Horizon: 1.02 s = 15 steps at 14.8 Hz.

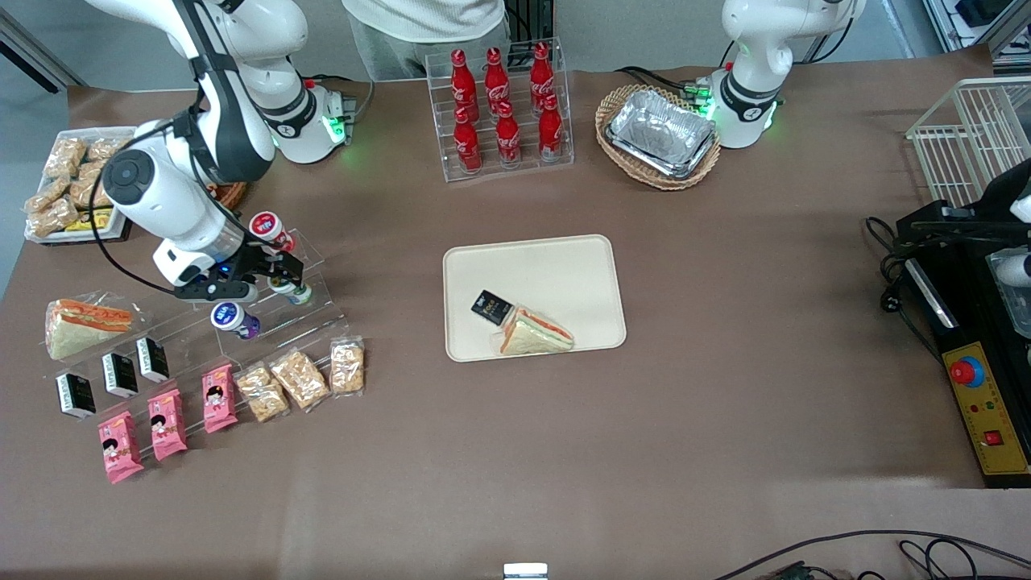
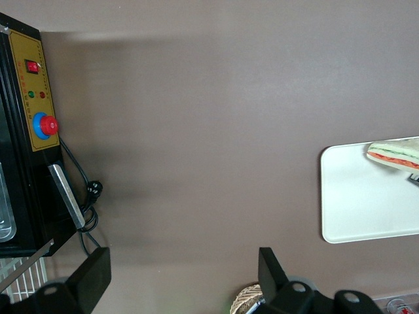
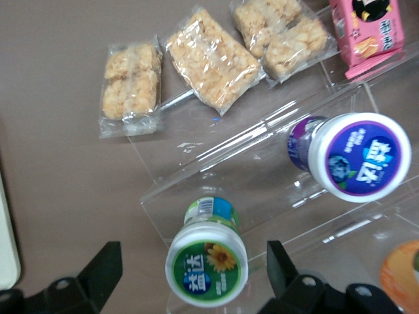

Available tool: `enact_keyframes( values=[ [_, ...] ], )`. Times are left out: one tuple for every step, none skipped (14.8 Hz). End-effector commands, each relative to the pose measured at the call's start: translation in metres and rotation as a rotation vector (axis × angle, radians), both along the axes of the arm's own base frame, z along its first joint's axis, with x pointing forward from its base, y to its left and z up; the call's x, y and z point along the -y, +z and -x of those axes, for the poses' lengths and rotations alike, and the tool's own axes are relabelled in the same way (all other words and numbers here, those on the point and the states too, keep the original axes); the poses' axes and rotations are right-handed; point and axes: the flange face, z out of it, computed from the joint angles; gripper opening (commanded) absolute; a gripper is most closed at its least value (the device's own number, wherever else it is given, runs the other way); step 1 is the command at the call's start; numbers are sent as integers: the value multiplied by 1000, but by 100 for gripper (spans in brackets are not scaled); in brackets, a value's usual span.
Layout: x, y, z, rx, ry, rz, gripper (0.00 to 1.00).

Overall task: Place green gum on tray
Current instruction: 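Lower the right gripper around the green-labelled gum bottle and close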

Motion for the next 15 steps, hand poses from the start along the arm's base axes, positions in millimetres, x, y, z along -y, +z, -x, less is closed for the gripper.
enact_keyframes(
  values=[
    [-1, -14, 2, 3, 8, 5, 98],
    [0, -19, 4, -5, 9, 6, 98],
    [0, -23, 7, -11, 9, 7, 98],
    [0, -24, 7, -5, 9, 7, 98],
    [1, -26, 9, -8, 7, 7, 98],
    [1, -29, 10, -9, 7, 8, 98],
    [1, -30, 11, -11, 7, 7, 98],
    [-1, -32, 12, -14, 11, 8, 97],
    [-4, -32, 13, -15, 19, 9, 96],
    [-5, -33, 13, -17, 20, 9, 94],
    [-5, -34, 13, -18, 20, 9, 87],
    [-5, -34, 13, -20, 20, 9, 83],
    [-5, -36, 13, -21, 21, 10, 75],
    [-4, -37, 13, -22, 27, 15, 72],
    [-4, -38, 12, -15, 38, 25, 62]
  ],
)
